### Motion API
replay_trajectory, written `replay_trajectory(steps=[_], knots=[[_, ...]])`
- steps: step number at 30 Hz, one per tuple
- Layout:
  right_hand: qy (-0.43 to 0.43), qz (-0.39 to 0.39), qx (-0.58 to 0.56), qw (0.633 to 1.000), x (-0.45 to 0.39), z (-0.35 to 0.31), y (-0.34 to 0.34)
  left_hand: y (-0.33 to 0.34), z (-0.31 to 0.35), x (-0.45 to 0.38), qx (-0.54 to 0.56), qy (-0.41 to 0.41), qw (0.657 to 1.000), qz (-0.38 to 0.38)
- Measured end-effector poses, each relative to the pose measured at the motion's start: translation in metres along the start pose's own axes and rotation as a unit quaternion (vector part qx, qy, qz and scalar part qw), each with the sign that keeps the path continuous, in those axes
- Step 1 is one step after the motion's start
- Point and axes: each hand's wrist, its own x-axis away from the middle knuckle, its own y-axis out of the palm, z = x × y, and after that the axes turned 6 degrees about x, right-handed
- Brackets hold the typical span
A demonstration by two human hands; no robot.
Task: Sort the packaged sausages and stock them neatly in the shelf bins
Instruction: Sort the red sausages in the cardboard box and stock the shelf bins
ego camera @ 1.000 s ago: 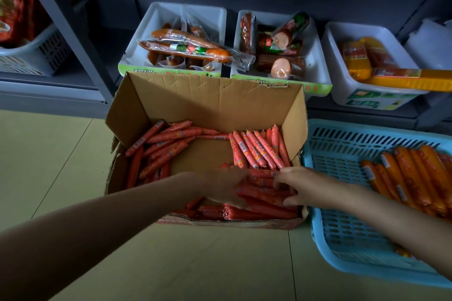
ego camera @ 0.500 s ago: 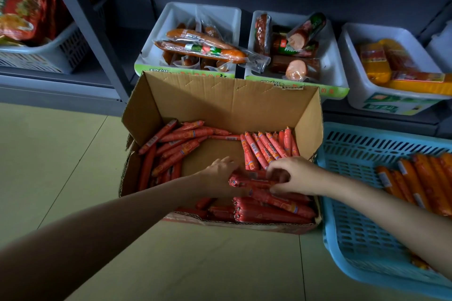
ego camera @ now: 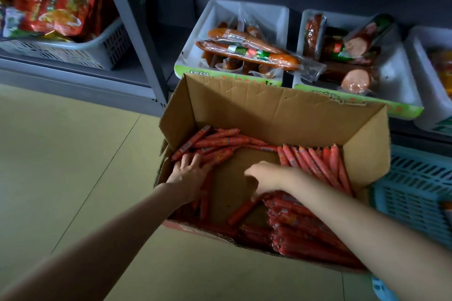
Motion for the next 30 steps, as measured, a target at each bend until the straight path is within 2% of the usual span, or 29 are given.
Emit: replay_trajectory(steps=[3, 6, 8, 10, 12, 14, 16, 17, 19, 21, 23, 26, 30], knots=[[-0.004, -0.081, 0.089, 0.993, -0.019, -0.023, 0.01, 0.01, 0.001, -0.009, 0.007, -0.023, 1.0, -0.019], [-0.017, -0.084, 0.154, 0.984, -0.027, -0.033, 0.015, 0.012, 0.005, -0.015, 0.034, -0.026, 0.999, -0.021], [-0.023, -0.062, 0.144, 0.987, -0.027, -0.029, 0.013, 0.009, 0.004, -0.016, 0.057, -0.021, 0.998, -0.007], [-0.018, -0.001, 0.073, 0.997, -0.028, -0.017, 0.009, 0.002, -0.001, -0.016, 0.12, -0.003, 0.993, -0.004], [-0.011, 0.096, -0.035, 0.995, -0.031, -0.002, 0.005, -0.003, -0.007, -0.015, 0.182, 0.049, 0.982, 0.001], [0.012, 0.221, -0.105, 0.969, -0.035, 0.01, -0.002, -0.003, -0.011, -0.014, 0.183, 0.103, 0.977, 0.022], [0.033, 0.301, -0.127, 0.944, -0.039, 0.015, -0.009, -0.003, -0.013, -0.016, 0.139, 0.132, 0.978, 0.079], [0.029, 0.308, -0.12, 0.943, -0.042, 0.015, -0.011, -0.004, -0.014, -0.018, 0.115, 0.125, 0.979, 0.114], [0.016, 0.273, -0.072, 0.959, -0.049, 0.011, -0.011, -0.008, -0.017, -0.022, 0.085, 0.066, 0.98, 0.169], [0.027, 0.248, -0.011, 0.968, -0.057, 0.007, -0.008, -0.011, -0.016, -0.026, 0.085, -0.016, 0.982, 0.167], [0.052, 0.258, 0.0, 0.965, -0.063, 0.004, -0.004, -0.011, -0.009, -0.03, 0.073, -0.066, 0.986, 0.137], [0.069, 0.278, -0.024, 0.958, -0.066, 0.003, 0.001, -0.01, -0.001, -0.036, 0.068, -0.059, 0.991, 0.1], [0.061, 0.277, -0.1, 0.954, -0.049, 0.019, 0.004, -0.008, 0.002, -0.043, 0.127, -0.029, 0.985, 0.112]])
